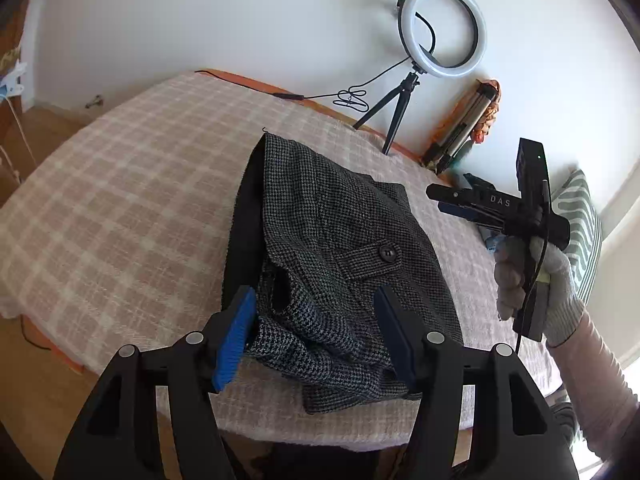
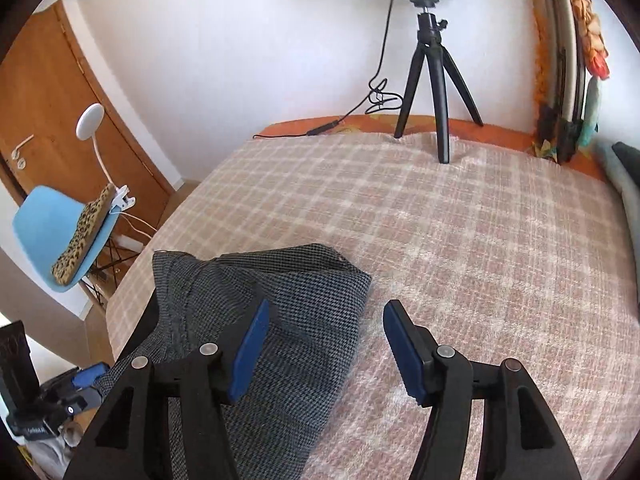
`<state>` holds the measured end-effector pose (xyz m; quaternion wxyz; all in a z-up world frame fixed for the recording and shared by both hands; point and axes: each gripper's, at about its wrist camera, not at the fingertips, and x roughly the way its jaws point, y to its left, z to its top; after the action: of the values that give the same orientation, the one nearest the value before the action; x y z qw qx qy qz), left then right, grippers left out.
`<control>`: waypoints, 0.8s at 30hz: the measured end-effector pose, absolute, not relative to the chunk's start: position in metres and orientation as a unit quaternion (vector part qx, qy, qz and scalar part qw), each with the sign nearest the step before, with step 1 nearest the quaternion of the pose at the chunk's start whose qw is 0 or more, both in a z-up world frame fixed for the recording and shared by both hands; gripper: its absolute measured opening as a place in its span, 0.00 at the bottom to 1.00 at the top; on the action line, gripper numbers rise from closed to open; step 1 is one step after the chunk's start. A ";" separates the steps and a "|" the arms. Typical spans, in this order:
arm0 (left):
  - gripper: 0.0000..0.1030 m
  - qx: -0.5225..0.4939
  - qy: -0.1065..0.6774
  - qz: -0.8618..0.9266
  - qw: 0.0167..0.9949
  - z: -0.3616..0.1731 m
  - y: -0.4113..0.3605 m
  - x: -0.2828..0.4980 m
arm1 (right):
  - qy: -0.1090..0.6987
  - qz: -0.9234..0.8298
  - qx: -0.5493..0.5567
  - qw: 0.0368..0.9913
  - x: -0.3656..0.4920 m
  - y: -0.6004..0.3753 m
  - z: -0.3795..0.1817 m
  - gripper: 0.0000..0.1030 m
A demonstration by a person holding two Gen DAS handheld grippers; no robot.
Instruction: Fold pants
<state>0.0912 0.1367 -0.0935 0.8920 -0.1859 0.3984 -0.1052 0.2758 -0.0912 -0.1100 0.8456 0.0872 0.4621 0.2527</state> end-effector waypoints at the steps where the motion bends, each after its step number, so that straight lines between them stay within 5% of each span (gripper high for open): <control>1: 0.59 -0.188 0.402 -0.108 0.890 -0.096 0.137 0.093 | 0.477 0.254 0.103 0.835 0.285 -0.090 -0.118 0.61; 7: 0.58 -0.214 0.419 -0.111 0.875 -0.110 0.142 0.105 | 0.511 0.277 0.167 0.796 0.308 -0.079 -0.151 0.59; 9: 0.42 -0.208 0.419 -0.107 0.877 -0.112 0.141 0.106 | 0.510 0.280 0.174 0.794 0.307 -0.076 -0.152 0.41; 10: 0.20 -0.204 0.421 -0.106 0.877 -0.113 0.140 0.106 | 0.506 0.278 0.171 0.798 0.306 -0.076 -0.151 0.33; 11: 0.15 -0.199 0.419 -0.103 0.880 -0.112 0.140 0.105 | 0.500 0.277 0.166 0.803 0.305 -0.076 -0.148 0.17; 14: 0.11 -0.212 0.397 -0.121 0.885 -0.104 0.141 0.098 | 0.485 0.288 0.178 0.806 0.306 -0.086 -0.138 0.03; 24: 0.10 -0.199 0.440 -0.094 0.871 -0.129 0.157 0.092 | 0.497 0.266 0.138 0.814 0.323 -0.082 -0.150 0.00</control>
<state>0.0921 0.1569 -0.1289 0.8706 -0.1992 0.4399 -0.0941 0.3226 -0.0815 -0.1504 0.8142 0.1384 0.4971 0.2661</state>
